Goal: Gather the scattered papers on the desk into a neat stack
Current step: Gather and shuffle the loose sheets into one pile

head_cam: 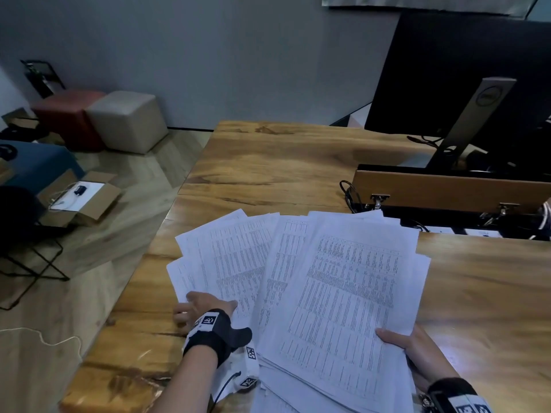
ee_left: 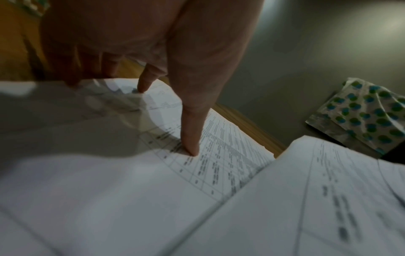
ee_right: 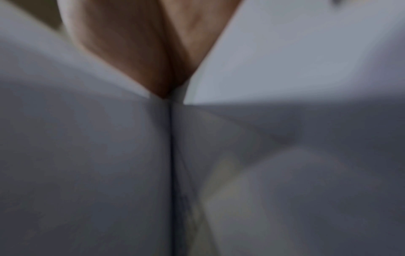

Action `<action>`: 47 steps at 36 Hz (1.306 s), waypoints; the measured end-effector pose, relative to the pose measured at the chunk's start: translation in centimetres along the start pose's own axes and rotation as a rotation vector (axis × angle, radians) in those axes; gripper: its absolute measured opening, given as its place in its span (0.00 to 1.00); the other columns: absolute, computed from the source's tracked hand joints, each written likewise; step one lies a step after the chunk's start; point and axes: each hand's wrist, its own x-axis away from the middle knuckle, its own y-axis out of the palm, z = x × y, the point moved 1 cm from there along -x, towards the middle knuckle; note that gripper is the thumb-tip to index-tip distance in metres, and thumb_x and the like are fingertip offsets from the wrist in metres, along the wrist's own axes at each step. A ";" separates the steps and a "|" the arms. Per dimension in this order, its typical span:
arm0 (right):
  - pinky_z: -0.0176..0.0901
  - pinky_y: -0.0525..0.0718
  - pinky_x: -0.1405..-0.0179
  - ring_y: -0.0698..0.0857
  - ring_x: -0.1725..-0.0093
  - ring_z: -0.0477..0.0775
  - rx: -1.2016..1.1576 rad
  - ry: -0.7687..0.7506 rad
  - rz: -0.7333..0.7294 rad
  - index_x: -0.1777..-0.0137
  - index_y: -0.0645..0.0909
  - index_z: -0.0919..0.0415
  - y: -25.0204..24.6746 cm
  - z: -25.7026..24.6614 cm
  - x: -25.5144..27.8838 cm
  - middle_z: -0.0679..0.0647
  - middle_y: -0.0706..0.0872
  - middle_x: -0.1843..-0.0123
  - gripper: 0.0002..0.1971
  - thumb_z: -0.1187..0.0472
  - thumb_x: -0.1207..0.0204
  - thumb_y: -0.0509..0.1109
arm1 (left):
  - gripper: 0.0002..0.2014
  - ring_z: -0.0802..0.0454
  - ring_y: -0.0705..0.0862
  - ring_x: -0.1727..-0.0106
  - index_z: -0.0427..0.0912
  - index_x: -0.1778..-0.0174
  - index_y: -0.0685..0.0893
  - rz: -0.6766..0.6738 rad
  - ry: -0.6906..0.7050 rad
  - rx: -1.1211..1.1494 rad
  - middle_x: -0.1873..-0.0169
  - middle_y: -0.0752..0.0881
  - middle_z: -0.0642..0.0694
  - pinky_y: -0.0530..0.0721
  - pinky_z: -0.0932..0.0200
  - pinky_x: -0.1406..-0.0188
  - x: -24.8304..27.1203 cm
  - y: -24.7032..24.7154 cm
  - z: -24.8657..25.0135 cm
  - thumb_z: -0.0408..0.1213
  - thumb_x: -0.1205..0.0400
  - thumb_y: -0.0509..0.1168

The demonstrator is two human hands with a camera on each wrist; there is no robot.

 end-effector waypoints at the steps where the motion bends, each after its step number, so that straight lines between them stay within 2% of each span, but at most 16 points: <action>1: 0.64 0.91 0.51 0.91 0.44 0.73 -0.002 -0.001 -0.001 0.32 0.80 0.70 0.1 -0.1 0.1 0.70 0.91 0.40 0.21 0.80 0.25 0.67 | 0.56 0.31 0.65 0.29 0.36 0.26 0.63 0.005 0.012 -0.005 0.29 0.64 0.30 0.76 0.34 0.34 0.0 0.0 0.0 0.50 0.45 0.85; 4: 0.59 0.93 0.58 0.93 0.47 0.71 -0.017 -0.005 -0.008 0.34 0.81 0.70 0.4 -0.2 0.2 0.70 0.92 0.41 0.20 0.80 0.26 0.67 | 0.59 0.31 0.66 0.28 0.33 0.21 0.58 0.021 0.032 0.013 0.28 0.64 0.28 0.76 0.36 0.35 0.6 -0.4 0.2 0.48 0.41 0.85; 9: 0.59 0.93 0.54 0.93 0.48 0.69 -0.028 -0.018 -0.010 0.34 0.81 0.69 0.7 -0.1 0.2 0.69 0.92 0.42 0.21 0.81 0.27 0.67 | 0.49 0.29 0.77 0.34 0.31 0.31 0.66 -0.021 0.029 0.153 0.33 0.76 0.29 0.81 0.37 0.38 -0.1 -0.4 -0.2 0.39 0.42 0.86; 10: 0.60 0.93 0.55 0.93 0.47 0.70 -0.032 -0.015 -0.021 0.33 0.80 0.70 0.7 -0.1 0.2 0.69 0.92 0.41 0.22 0.81 0.27 0.67 | 0.43 0.30 0.82 0.38 0.30 0.34 0.70 -0.027 0.045 0.181 0.37 0.80 0.30 0.84 0.38 0.41 -0.5 -0.5 -0.5 0.36 0.41 0.85; 13: 0.58 0.93 0.59 0.94 0.49 0.69 -0.041 -0.017 -0.035 0.35 0.81 0.70 1.0 -0.3 0.3 0.69 0.93 0.43 0.20 0.82 0.25 0.65 | 0.12 0.35 0.87 0.58 0.33 0.54 0.82 -0.043 0.153 0.249 0.55 0.89 0.36 0.90 0.44 0.56 -0.9 -1.7 -1.4 0.27 0.32 0.72; 15: 0.56 0.93 0.61 0.94 0.51 0.67 -0.043 -0.017 -0.034 0.35 0.81 0.70 1.0 -0.4 0.4 0.69 0.93 0.44 0.19 0.82 0.25 0.65 | 0.03 0.40 0.82 0.65 0.34 0.63 0.79 -0.020 0.255 0.273 0.63 0.87 0.40 0.88 0.46 0.58 -0.8 -2.9 -1.6 0.25 0.30 0.65; 17: 0.56 0.93 0.62 0.94 0.51 0.67 -0.043 -0.010 -0.037 0.35 0.81 0.70 1.0 -0.3 0.3 0.68 0.93 0.44 0.20 0.81 0.26 0.66 | 0.04 0.40 0.81 0.63 0.36 0.61 0.79 0.001 0.346 0.299 0.61 0.86 0.41 0.86 0.47 0.58 -0.3 -4.3 -1.7 0.24 0.29 0.64; 20: 0.56 0.93 0.59 0.94 0.49 0.68 -0.024 0.000 -0.024 0.33 0.80 0.71 1.0 -0.2 -0.1 0.69 0.93 0.43 0.21 0.81 0.26 0.67 | 0.12 0.37 0.86 0.55 0.39 0.50 0.83 0.022 0.469 0.343 0.55 0.89 0.41 0.85 0.51 0.56 0.6 -6.6 -1.7 0.24 0.27 0.65; 25: 0.56 0.93 0.61 0.94 0.50 0.68 -0.011 0.018 -0.034 0.34 0.80 0.70 1.2 -0.1 -0.3 0.68 0.93 0.44 0.20 0.80 0.26 0.67 | 0.12 0.40 0.86 0.56 0.46 0.48 0.79 -0.020 0.639 0.264 0.57 0.87 0.43 0.87 0.46 0.54 2.5 -11.4 -1.1 0.26 0.24 0.63; 29: 0.57 0.93 0.58 0.94 0.49 0.69 -0.005 0.019 -0.026 0.33 0.80 0.71 1.2 0.1 -0.4 0.69 0.93 0.43 0.20 0.80 0.26 0.67 | 0.15 0.40 0.83 0.56 0.43 0.41 0.81 0.057 0.820 0.139 0.57 0.85 0.44 0.76 0.53 0.63 5.2 -15.9 0.0 0.29 0.23 0.65; 33: 0.55 0.93 0.61 0.94 0.52 0.66 0.013 0.013 -0.034 0.37 0.82 0.70 1.3 0.1 -0.5 0.67 0.94 0.46 0.18 0.81 0.25 0.66 | 0.17 0.50 0.82 0.61 0.52 0.38 0.80 0.142 1.002 0.039 0.61 0.83 0.53 0.77 0.53 0.67 8.8 -20.4 1.2 0.32 0.22 0.68; 37: 0.57 0.93 0.62 0.94 0.54 0.67 0.015 0.016 -0.014 0.35 0.80 0.71 1.1 0.5 -0.9 0.68 0.94 0.47 0.20 0.82 0.26 0.67 | 0.19 0.59 0.84 0.58 0.58 0.44 0.82 0.127 1.160 0.091 0.60 0.86 0.56 0.79 0.53 0.62 11.5 -24.5 1.9 0.32 0.26 0.75; 40: 0.61 0.92 0.57 0.94 0.52 0.69 0.015 0.027 -0.013 0.35 0.81 0.72 1.2 0.6 -1.2 0.68 0.94 0.46 0.19 0.82 0.26 0.67 | 0.22 0.68 0.86 0.58 0.60 0.50 0.84 -0.007 1.183 0.272 0.55 0.89 0.64 0.85 0.53 0.58 12.2 -25.9 2.2 0.29 0.30 0.78; 43: 0.65 0.89 0.47 0.91 0.44 0.73 0.024 0.037 -0.022 0.33 0.80 0.72 1.3 0.7 -1.4 0.70 0.92 0.41 0.22 0.81 0.27 0.68 | 0.20 0.71 0.89 0.63 0.57 0.51 0.84 -0.202 1.133 0.421 0.57 0.90 0.71 0.85 0.67 0.67 12.0 -24.5 2.5 0.27 0.30 0.78; 45: 0.68 0.88 0.45 0.90 0.43 0.75 0.030 0.049 -0.021 0.32 0.79 0.73 1.4 0.8 -1.6 0.72 0.91 0.41 0.22 0.81 0.27 0.69 | 0.20 0.71 0.89 0.65 0.50 0.47 0.85 -0.280 1.086 0.462 0.58 0.92 0.65 0.83 0.70 0.68 11.1 -22.2 2.9 0.26 0.30 0.78; 47: 0.71 0.86 0.41 0.89 0.42 0.76 0.043 0.055 -0.012 0.32 0.79 0.74 1.5 0.8 -1.7 0.73 0.91 0.40 0.22 0.81 0.26 0.69 | 0.21 0.67 0.90 0.63 0.42 0.43 0.85 -0.392 1.000 0.486 0.55 0.93 0.53 0.87 0.67 0.63 9.8 -19.0 2.8 0.23 0.30 0.78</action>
